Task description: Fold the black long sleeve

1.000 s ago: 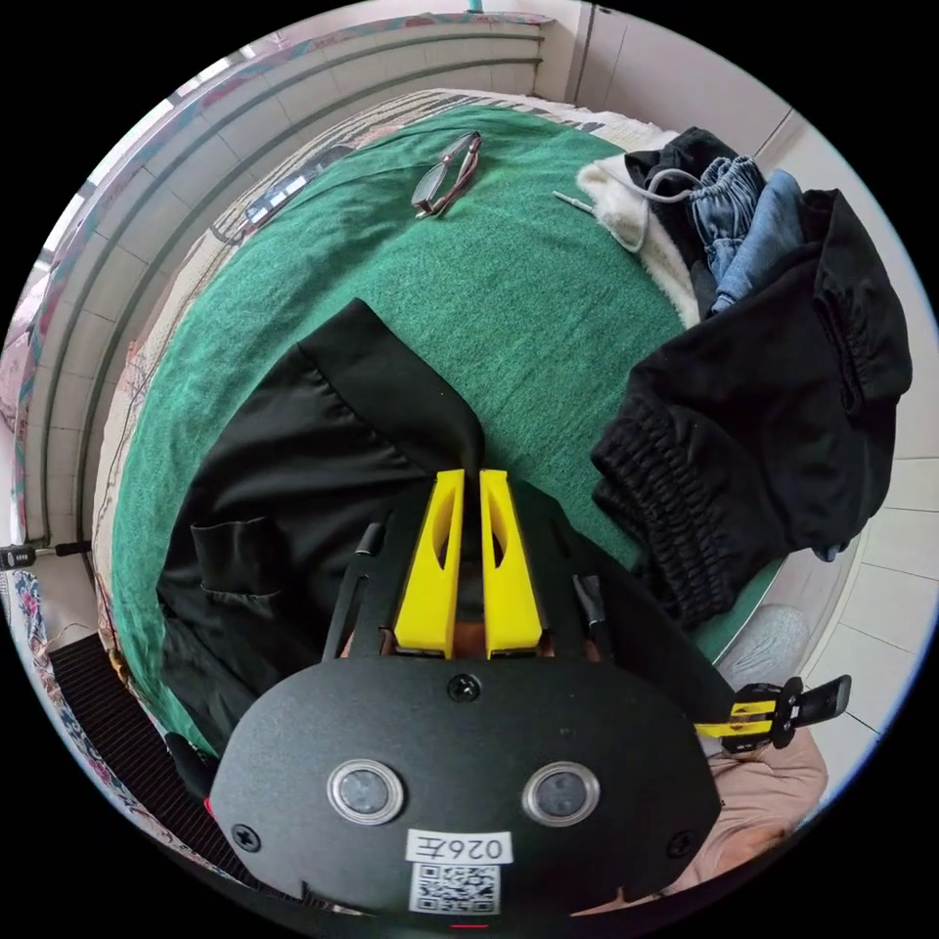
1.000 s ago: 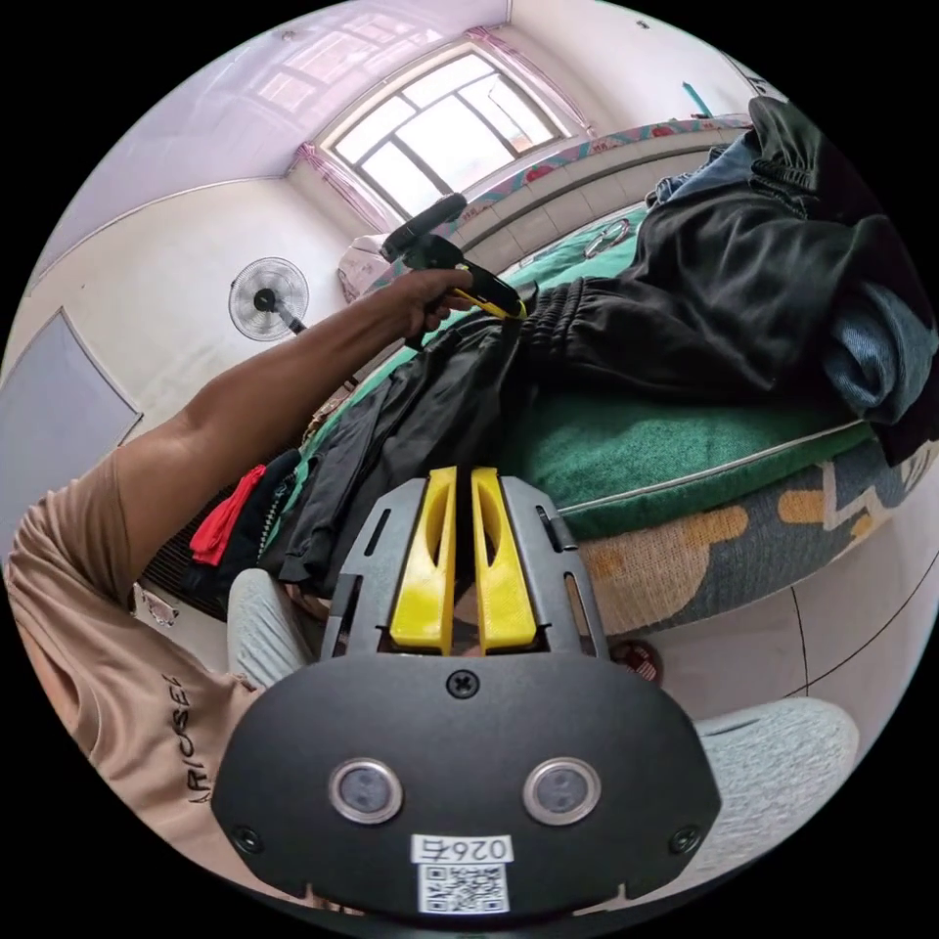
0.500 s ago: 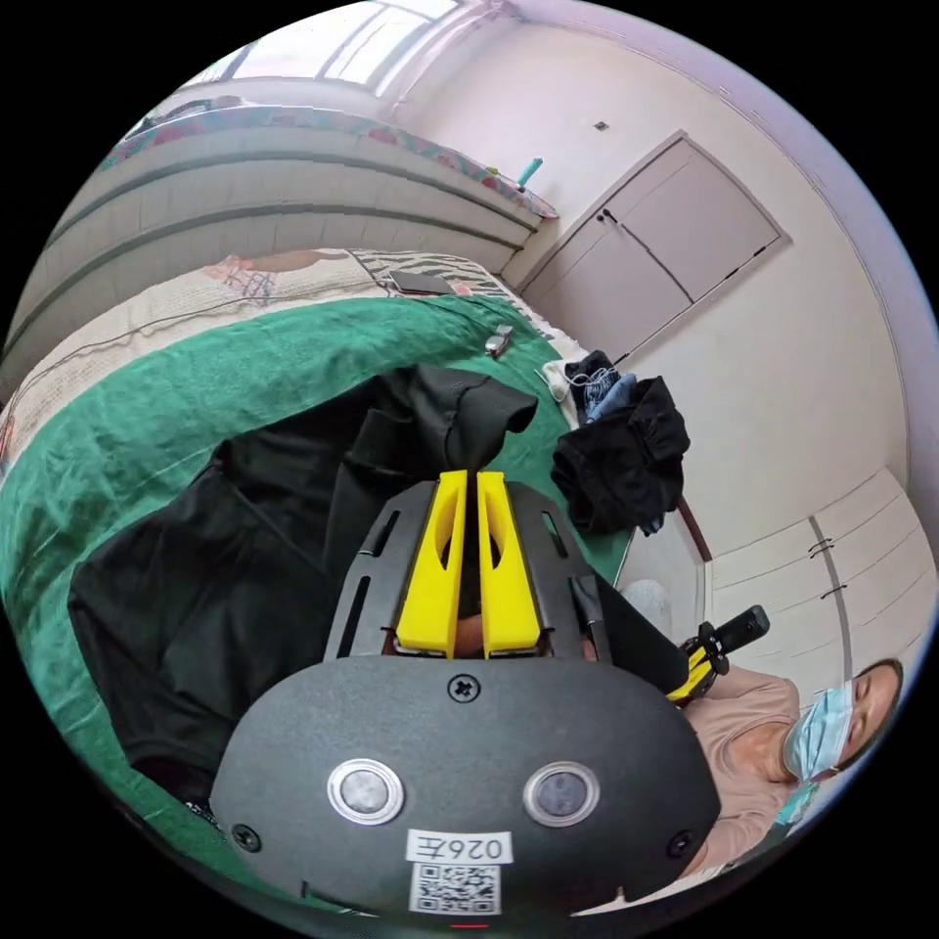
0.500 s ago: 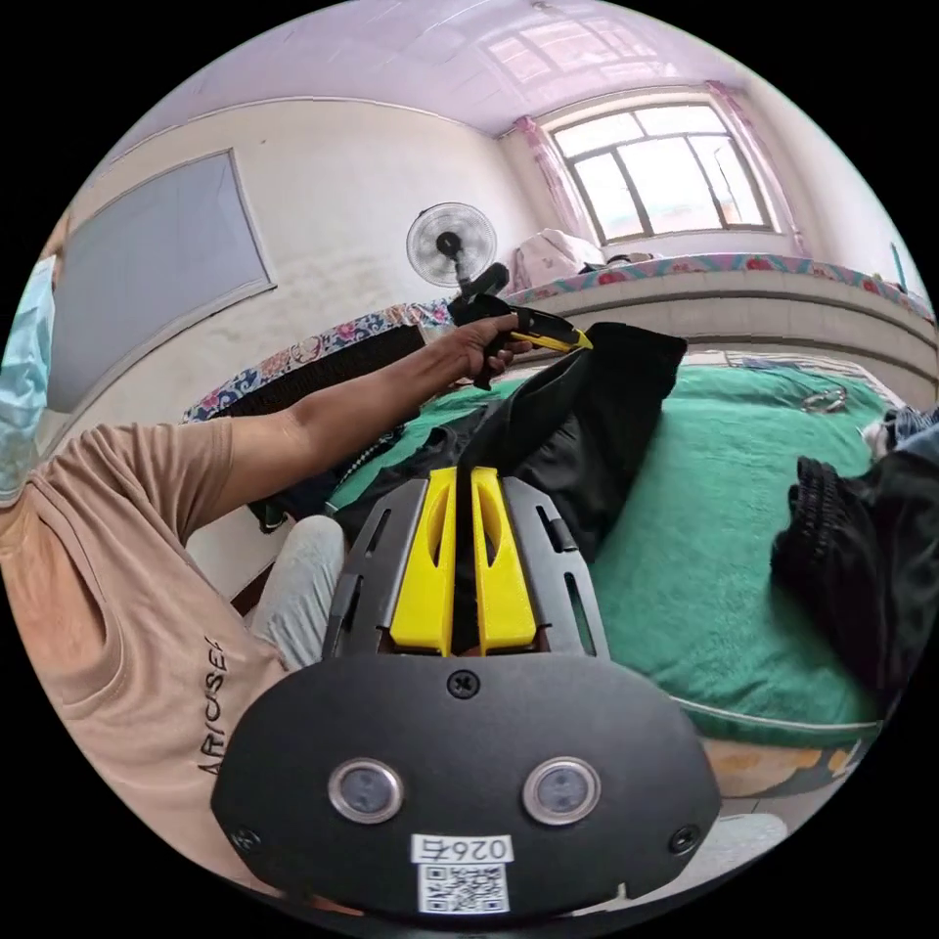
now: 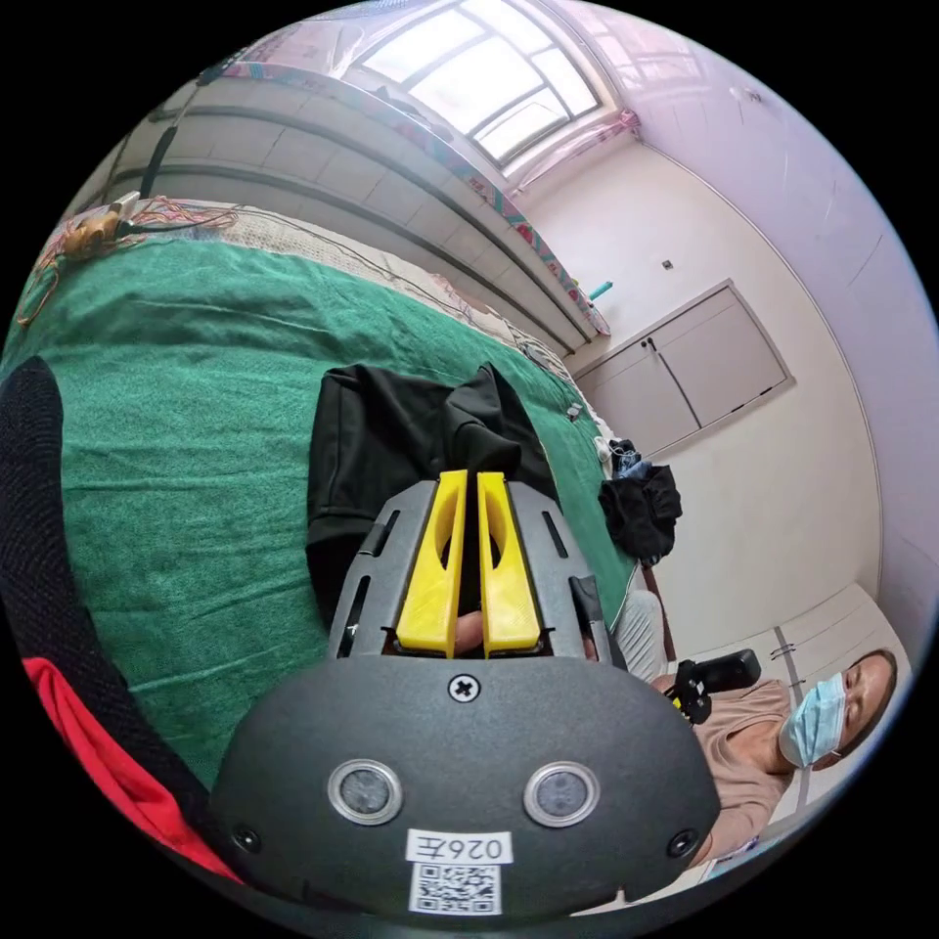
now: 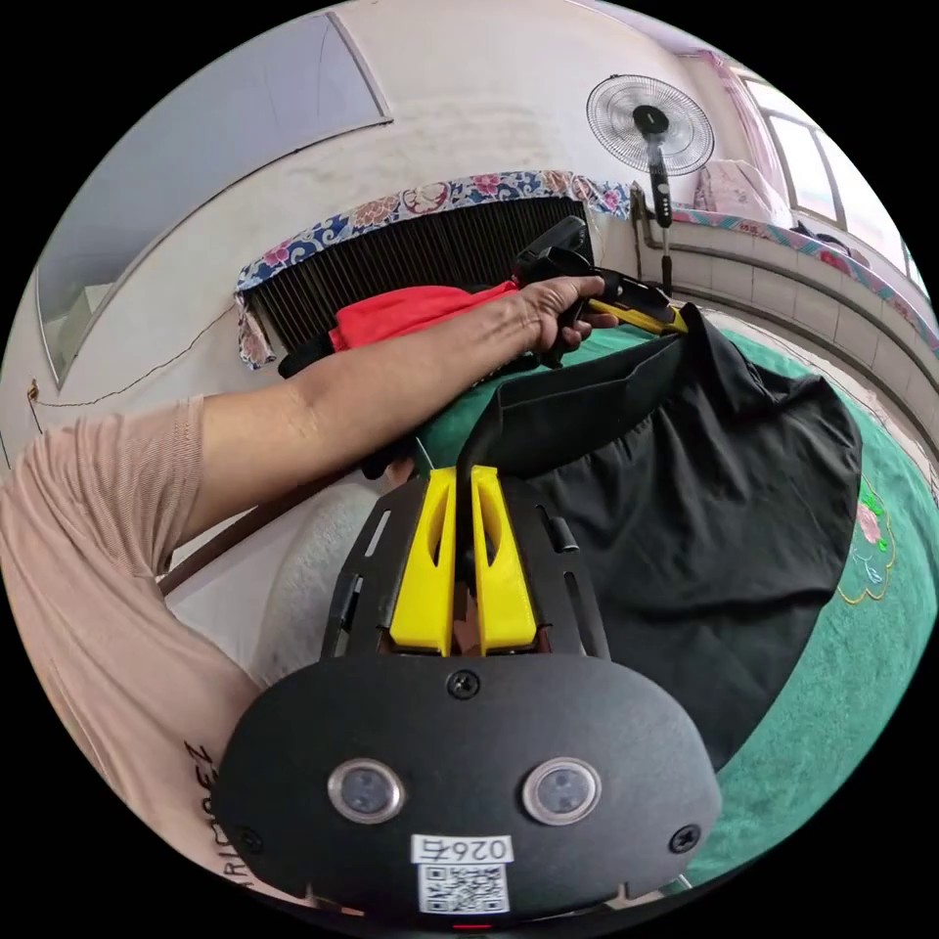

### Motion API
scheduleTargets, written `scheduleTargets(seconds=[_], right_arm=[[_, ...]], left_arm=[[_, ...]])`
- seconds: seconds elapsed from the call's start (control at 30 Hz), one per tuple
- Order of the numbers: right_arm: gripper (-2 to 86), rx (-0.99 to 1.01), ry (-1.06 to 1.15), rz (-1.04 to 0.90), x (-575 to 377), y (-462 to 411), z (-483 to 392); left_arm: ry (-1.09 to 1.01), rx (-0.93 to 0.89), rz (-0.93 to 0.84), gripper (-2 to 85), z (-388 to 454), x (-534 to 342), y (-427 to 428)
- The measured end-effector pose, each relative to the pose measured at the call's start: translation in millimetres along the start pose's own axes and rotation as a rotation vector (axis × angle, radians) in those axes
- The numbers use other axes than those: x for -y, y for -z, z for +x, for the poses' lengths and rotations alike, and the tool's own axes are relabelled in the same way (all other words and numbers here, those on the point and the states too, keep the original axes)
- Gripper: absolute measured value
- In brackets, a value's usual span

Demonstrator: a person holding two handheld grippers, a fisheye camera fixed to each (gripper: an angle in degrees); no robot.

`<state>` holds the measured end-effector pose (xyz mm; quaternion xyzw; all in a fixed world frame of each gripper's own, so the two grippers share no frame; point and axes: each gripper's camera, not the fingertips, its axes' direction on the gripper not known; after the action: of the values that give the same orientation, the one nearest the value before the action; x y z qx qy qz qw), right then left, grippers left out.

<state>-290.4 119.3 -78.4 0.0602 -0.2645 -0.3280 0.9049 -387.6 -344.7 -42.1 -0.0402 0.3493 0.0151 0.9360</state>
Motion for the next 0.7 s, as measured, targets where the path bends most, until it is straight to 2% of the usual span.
scheduleTargets(seconds=[0.13, 0.2, 0.3, 0.37, 0.43, 0.5, 0.57, 0.7], right_arm=[[1.3, -0.045, 0.037, -0.114, 43, -60, -1], [6.6, 0.036, 0.047, -0.283, 66, -96, 3], [8.0, 0.166, 0.037, -0.257, 82, -82, 15], [5.7, 0.171, 0.013, -0.186, 92, -56, 35], [4.9, 0.062, -0.02, -0.121, 105, -33, 65], [3.9, -0.154, -0.064, -0.111, 128, -17, 116], [3.1, -0.257, -0.107, -0.136, 147, -18, 158], [1.1, -0.294, -0.216, -0.234, 190, -44, 250]], left_arm=[[0.053, 0.063, 0.044, 4.5, -33, -8, 36], [-0.005, 0.072, 0.031, 6.6, -32, -13, 58], [-0.147, 0.138, 0.142, 6.9, 0, -30, 96], [-0.239, 0.131, 0.19, 4.2, 22, -44, 109], [-0.309, 0.15, 0.129, 1.1, 37, -50, 105], [-0.347, 0.136, -0.081, -0.5, 42, -47, 78], [-0.341, 0.12, -0.191, -0.8, 39, -44, 55], [-0.376, 0.13, -0.315, -0.9, 31, -27, 15]])
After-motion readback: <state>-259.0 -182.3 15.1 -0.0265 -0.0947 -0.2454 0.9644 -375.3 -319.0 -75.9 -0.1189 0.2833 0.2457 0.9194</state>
